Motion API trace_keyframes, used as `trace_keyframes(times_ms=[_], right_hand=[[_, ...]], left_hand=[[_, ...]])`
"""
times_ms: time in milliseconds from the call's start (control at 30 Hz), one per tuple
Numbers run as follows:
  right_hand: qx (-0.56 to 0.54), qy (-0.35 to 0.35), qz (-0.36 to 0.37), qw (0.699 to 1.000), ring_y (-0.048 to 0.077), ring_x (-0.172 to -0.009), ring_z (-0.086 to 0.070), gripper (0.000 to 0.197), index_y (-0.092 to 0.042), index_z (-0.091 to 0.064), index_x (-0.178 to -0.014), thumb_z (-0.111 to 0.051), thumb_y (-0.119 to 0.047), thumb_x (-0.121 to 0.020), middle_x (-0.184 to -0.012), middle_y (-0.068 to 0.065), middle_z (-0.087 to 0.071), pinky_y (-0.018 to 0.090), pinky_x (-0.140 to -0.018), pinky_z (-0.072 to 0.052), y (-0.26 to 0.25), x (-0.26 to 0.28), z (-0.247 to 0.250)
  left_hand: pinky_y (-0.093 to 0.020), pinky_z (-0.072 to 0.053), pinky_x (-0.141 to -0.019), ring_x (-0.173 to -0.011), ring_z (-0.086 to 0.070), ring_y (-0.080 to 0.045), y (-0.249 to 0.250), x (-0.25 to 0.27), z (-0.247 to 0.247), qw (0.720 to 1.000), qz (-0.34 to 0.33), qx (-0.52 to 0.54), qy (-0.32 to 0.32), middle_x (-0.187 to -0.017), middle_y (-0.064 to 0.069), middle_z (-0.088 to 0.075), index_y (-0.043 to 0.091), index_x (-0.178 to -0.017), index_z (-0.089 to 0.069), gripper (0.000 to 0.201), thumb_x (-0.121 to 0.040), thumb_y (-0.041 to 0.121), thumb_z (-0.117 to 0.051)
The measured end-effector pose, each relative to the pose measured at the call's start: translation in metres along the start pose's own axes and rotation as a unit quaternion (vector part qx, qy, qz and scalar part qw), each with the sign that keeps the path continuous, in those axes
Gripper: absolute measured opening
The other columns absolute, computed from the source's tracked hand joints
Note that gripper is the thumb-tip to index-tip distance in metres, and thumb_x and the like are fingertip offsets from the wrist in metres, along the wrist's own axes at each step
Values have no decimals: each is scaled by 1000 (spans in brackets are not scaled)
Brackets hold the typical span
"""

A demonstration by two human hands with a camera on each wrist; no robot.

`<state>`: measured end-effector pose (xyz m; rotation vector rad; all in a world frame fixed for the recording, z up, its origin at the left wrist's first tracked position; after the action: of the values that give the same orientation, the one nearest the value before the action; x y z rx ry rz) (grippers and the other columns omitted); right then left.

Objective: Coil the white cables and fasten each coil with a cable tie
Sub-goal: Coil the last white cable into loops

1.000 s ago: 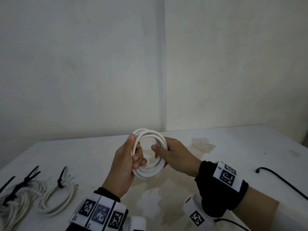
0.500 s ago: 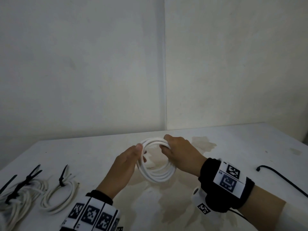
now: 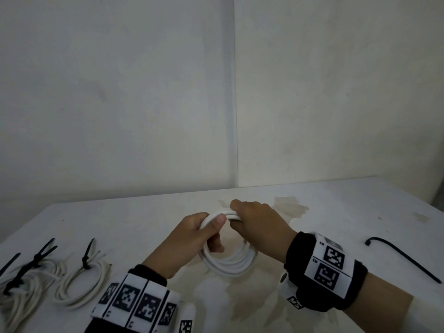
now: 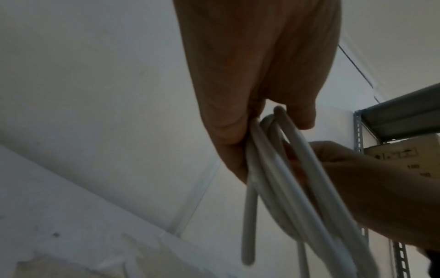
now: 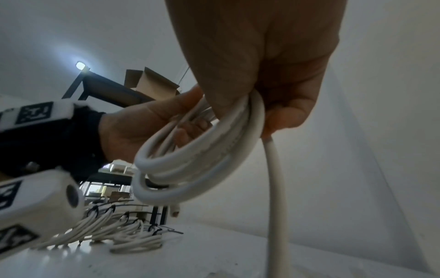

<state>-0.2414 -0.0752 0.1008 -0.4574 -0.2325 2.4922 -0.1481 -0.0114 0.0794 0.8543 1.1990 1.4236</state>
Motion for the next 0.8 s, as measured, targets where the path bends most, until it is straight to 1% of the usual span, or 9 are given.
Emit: trace_keyframes(times_ms=[33,133,233,333,400,467,533,667,800], right_hand=[[7,3,-2,1000,25,-71,-41,13,-16,-32,-87,-41,-22,-93,-79,2,-44,30,-62,-27,0,-1,2],[-1,23,3,1000,24,-69,-41,13,-16,-35,-86,-43,-24,-93,-77,0,-45,32,-56,-27,-2,-3,8],[-119,27,-4,992,20,-67,-44,13,-14,-47,-85,-52,-24,-91,-76,1,-52,23,-55,-30,3,-1,10],[-289,15,-40,956,10,-66,-52,10,-16,-58,-93,-63,-19,-85,-84,-4,-60,17,-60,-42,14,2,6],[-336,30,-47,940,10,-64,-56,9,-17,-62,-89,-64,-11,-83,-78,-4,-63,22,-63,-47,16,3,3],[-371,57,-51,925,14,-59,-56,8,-12,-64,-82,-61,-5,-82,-68,2,-62,29,-62,-47,16,4,1],[-424,63,-56,902,12,-54,-53,8,-8,-64,-79,-61,-3,-83,-65,4,-62,24,-58,-45,15,5,-2],[-523,40,-63,849,7,-52,-51,10,-8,-62,-80,-60,0,-85,-72,6,-65,16,-55,-44,13,6,-8],[-556,-1,-48,830,6,-55,-54,8,-12,-62,-84,-58,-6,-88,-72,1,-66,15,-59,-45,10,6,-12]], left_hand=[[-23,-46,-57,-51,-57,-12,0,0,0,1000,-3,7,11,-51,5,-52,9,-71,-52,38,-73,47,-51],[-24,-42,-51,-41,-38,-7,1,1,-3,996,-20,63,52,-46,9,-37,6,-72,-48,31,-83,36,-50],[-21,-39,-46,-40,-32,-7,1,3,-3,994,-24,74,75,-45,10,-33,7,-69,-44,29,-91,25,-46],[-21,-38,-45,-39,-31,-7,1,4,1,992,-25,78,94,-44,10,-32,8,-69,-43,29,-92,26,-46],[-21,-37,-45,-39,-30,-7,2,5,2,991,-33,77,107,-44,10,-31,10,-66,-42,31,-92,26,-46],[-21,-36,-44,-40,-28,-7,3,5,2,990,-37,73,117,-44,10,-30,12,-63,-41,32,-93,24,-46],[-21,-36,-44,-39,-29,-7,4,5,1,989,-39,72,122,-44,10,-31,12,-63,-42,32,-93,23,-46],[-22,-36,-43,-39,-32,-6,3,4,2,989,-51,50,126,-43,9,-35,11,-67,-47,28,-92,23,-48],[-23,-37,-44,-40,-34,-6,5,3,8,989,-67,24,132,-42,8,-38,8,-71,-50,26,-91,25,-48]])
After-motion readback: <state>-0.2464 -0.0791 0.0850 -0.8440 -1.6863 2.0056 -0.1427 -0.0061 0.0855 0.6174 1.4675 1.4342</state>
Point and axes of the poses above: each hand's wrist, its own x-axis away from the middle knuckle, its own z-axis out of the back of the hand, y = z × x, the point moved 7 cm from there along -x, towards the middle knuckle
